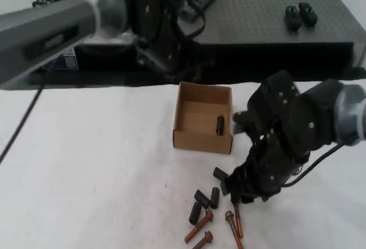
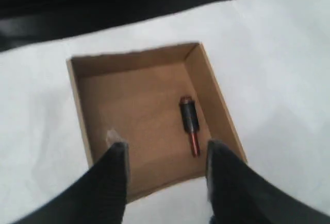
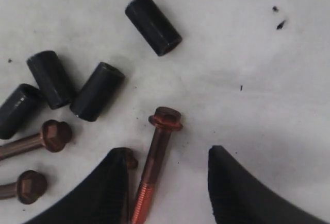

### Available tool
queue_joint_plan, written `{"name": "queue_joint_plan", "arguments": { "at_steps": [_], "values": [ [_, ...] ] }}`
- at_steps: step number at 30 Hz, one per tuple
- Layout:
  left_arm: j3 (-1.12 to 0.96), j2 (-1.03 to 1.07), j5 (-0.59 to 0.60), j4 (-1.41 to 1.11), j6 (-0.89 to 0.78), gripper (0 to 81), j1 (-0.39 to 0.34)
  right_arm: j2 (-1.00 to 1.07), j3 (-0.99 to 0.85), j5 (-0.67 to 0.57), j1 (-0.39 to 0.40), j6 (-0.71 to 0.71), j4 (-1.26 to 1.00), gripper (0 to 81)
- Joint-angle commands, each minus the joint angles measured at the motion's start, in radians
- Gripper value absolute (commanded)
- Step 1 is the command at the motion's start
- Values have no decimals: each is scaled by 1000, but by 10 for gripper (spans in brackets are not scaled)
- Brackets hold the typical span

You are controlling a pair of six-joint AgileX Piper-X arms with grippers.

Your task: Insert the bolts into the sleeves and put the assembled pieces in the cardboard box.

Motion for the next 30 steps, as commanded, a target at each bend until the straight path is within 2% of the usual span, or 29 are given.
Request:
{"name": "queue_joint_plan", "arguments": {
  "at_steps": [1,4,8,16,17,19,21,22,23,29,30],
  "values": [
    [120,-108,-19,-56,5,348,-2,51,-9,6,14,-12,22,357],
    [246,-214,-35,-86,2,348,-2,64,-9,9,14,-12,-10,354],
    [387,-335,-32,-86,-3,348,-2,90,-9,33,14,-12,-32,310],
    [594,-492,-32,-91,-3,348,-2,170,-9,29,14,-19,-50,305],
    [606,-498,-32,-93,-3,348,-2,173,-9,29,14,-20,-49,285],
    [616,-499,4,-89,28,348,-2,173,-9,29,14,-32,-38,196],
    [616,-487,58,-82,62,348,-2,173,-9,26,14,-45,-13,53],
    [616,-479,71,-82,62,348,-2,173,-9,23,14,-47,-1,6],
    [616,-470,79,-82,62,348,-5,173,-9,20,14,-54,9,37],
    [616,-435,82,-60,62,348,-24,173,-9,20,14,-93,23,8],
    [616,-435,82,-57,62,348,-27,173,-9,20,14,-107,29,35]
  ]
}}
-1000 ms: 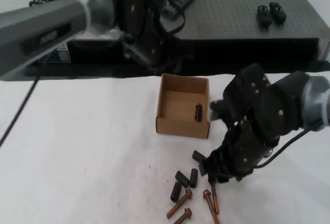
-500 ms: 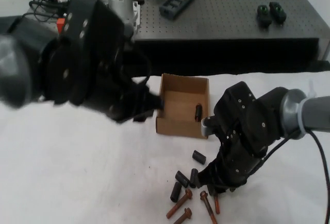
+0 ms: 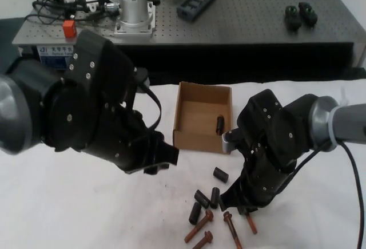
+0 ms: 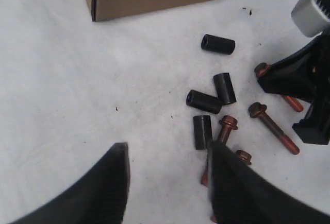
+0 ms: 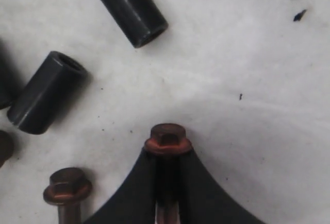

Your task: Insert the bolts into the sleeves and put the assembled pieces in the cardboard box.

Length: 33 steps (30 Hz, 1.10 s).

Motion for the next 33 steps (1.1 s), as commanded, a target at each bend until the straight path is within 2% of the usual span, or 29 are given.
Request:
{"name": "queue_joint_plan", "arguments": {
  "at_steps": [1,3,5,6,11,16,24,29,33],
  "values": [
    [-3,1,2,5,18,348,-13,31,8,-31,0,-61,55,57],
    [-3,1,8,2,31,348,-23,31,8,-21,0,-76,58,57],
    [-3,10,29,7,47,348,-36,27,8,-22,0,-85,50,1],
    [-5,18,39,10,47,348,-45,21,8,-22,0,-88,49,38],
    [-13,86,49,42,50,348,-93,-73,36,-27,-3,-99,2,38],
    [-68,173,56,66,50,348,-141,-258,118,-27,-33,-67,-16,38],
    [-272,365,49,215,50,347,-188,-568,262,-22,-111,-19,53,38],
    [-361,476,-14,284,103,253,-192,-703,303,-22,-150,-12,105,38],
    [-401,527,-14,284,132,243,-192,-771,311,-22,-168,-12,132,38]
  ]
}}
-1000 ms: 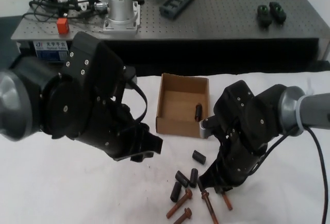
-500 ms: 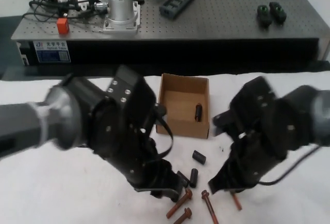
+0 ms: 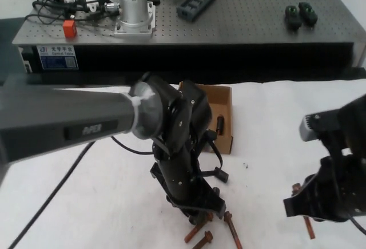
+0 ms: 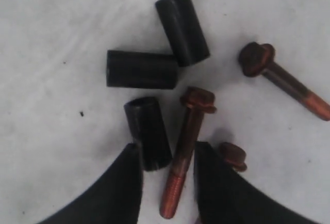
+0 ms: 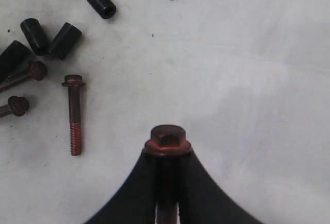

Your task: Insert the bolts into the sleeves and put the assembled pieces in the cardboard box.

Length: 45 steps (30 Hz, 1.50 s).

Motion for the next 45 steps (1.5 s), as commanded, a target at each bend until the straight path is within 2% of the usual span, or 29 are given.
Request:
{"name": "queue_joint_plan", "arguments": {
  "at_steps": [1,9,11,13,15,20,24,30,32,35,40,45],
  "values": [
    [-32,27,-13,10,32,243,-4,-61,0,-6,-16,4,26,38],
    [-32,72,-20,0,45,239,-4,-92,0,-6,-15,4,32,38],
    [-32,76,-22,5,53,184,-4,-92,0,-6,-15,4,32,38],
    [-32,76,-22,6,79,52,-4,-92,0,-15,-15,4,32,38],
    [-37,76,-21,6,97,0,-4,-92,0,-58,-15,4,14,38],
    [-59,26,-50,21,97,7,2,-155,29,-248,-15,4,-181,38],
    [-36,-135,-43,-15,97,7,22,-270,98,-355,-15,50,-406,38],
    [241,-439,278,-431,-11,7,29,-331,222,-453,-4,383,-848,38],
    [346,-519,414,-578,-59,7,29,-320,237,-457,15,459,-998,38],
    [457,-600,514,-744,-106,7,27,-293,234,-455,50,511,-1148,38],
    [536,-654,585,-977,-209,7,24,-231,232,-455,90,572,-1259,38],
    [536,-657,596,-1034,-228,7,24,-217,232,-442,96,572,-1263,38]
  ]
}}
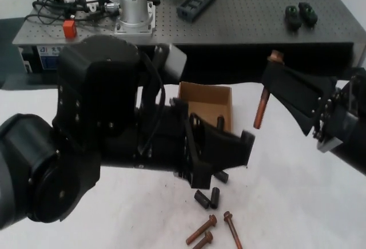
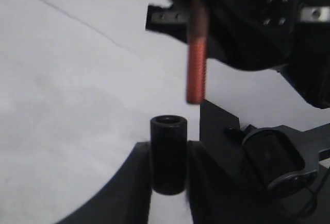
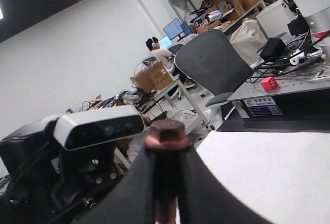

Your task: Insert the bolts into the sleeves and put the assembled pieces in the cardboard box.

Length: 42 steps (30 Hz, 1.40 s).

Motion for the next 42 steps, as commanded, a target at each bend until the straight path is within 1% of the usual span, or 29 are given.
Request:
{"name": "queue_joint_plan", "arguments": {
  "at_steps": [1,5,15,20,23,26,36,38,40,42],
  "values": [
    [-2,-12,22,-67,-29,7,-3,-1,-8,9,3,6,-33,38],
    [-2,-12,57,-81,-28,7,-3,-1,-8,12,3,4,-3,38],
    [-2,-12,75,-81,-28,7,-3,-1,-8,-31,3,4,5,38],
    [-2,-12,85,-87,-28,7,-3,-1,-8,-34,3,4,21,38],
    [-2,-12,75,-87,-28,7,-3,-1,-8,-59,3,6,25,38],
    [-2,-12,35,-87,-28,7,-3,-1,-8,-86,3,20,28,38],
    [-2,-12,17,-87,-39,7,-3,-1,-8,-90,3,25,52,38],
    [-2,-12,17,-87,-37,7,-3,-1,-8,-105,3,25,58,8],
    [-2,-12,17,-87,-37,7,-3,-1,-8,-117,3,25,58,141],
    [-2,-12,17,-87,-37,7,-3,-1,-8,-124,3,29,58,375]
  ]
}}
